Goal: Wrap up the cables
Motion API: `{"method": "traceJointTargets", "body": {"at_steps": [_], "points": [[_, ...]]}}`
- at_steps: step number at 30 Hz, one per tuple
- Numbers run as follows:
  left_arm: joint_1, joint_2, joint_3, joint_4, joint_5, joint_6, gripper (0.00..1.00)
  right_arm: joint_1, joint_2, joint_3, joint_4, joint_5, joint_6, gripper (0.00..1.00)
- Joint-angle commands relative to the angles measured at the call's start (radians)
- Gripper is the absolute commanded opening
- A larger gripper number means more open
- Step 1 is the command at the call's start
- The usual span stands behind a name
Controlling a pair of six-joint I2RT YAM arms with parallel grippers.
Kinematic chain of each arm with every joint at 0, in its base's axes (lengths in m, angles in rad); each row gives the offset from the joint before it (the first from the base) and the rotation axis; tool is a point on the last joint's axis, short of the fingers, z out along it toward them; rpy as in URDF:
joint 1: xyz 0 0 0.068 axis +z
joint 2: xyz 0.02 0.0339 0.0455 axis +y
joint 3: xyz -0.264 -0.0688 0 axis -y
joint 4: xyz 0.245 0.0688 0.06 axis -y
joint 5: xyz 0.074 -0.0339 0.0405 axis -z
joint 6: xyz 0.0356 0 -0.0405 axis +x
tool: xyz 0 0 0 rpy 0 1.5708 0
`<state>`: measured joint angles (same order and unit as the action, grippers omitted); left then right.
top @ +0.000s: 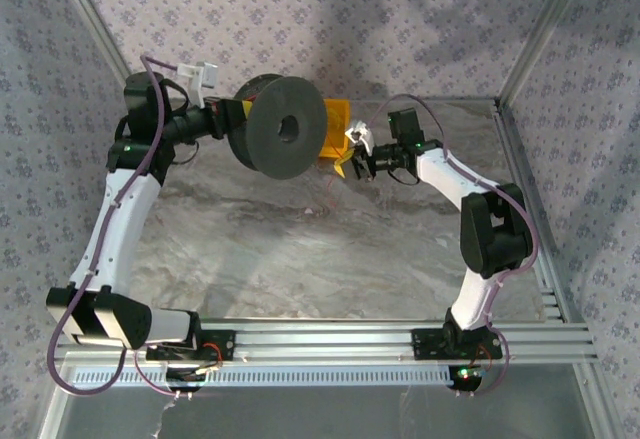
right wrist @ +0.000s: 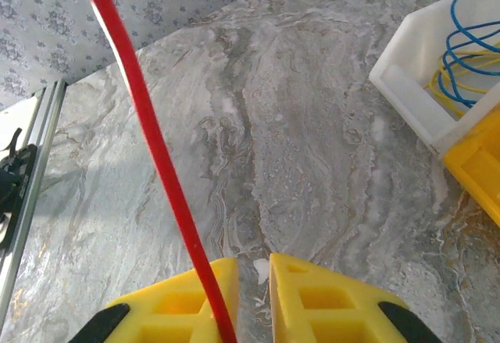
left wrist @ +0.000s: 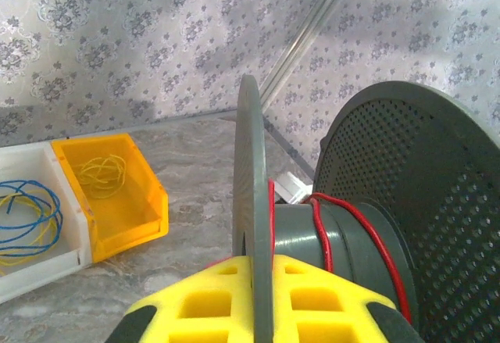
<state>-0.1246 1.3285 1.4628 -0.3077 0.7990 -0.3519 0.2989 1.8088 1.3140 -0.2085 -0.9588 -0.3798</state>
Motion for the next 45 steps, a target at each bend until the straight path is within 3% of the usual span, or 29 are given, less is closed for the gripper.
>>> {"method": "traceJointTargets", "body": {"at_steps": [1,7,14,19,28,35,45], "points": [[0.030,-0.040,0.066,0.294,-0.020,-0.109,0.00,0.004,0.026,-0.066,-0.062,0.097,0.054,0.00],[0.025,-0.007,0.094,0.272,-0.234,-0.167,0.00,0.076,0.000,-0.049,-0.127,0.201,0.057,0.00],[-0.024,0.086,0.137,0.159,-0.548,-0.236,0.00,0.274,-0.069,0.039,-0.303,0.390,0.010,0.00],[-0.125,0.160,0.215,0.032,-0.766,-0.140,0.00,0.398,-0.099,0.126,-0.388,0.480,-0.005,0.00],[-0.282,0.297,0.350,-0.181,-1.065,0.086,0.00,0.490,-0.105,0.295,-0.492,0.560,-0.017,0.00],[-0.323,0.304,0.318,-0.214,-1.118,0.142,0.00,0.487,-0.082,0.342,-0.517,0.584,-0.037,0.00],[-0.313,0.257,0.321,-0.217,-1.027,0.106,0.00,0.452,-0.028,0.206,-0.418,0.473,-0.001,0.24]]}}
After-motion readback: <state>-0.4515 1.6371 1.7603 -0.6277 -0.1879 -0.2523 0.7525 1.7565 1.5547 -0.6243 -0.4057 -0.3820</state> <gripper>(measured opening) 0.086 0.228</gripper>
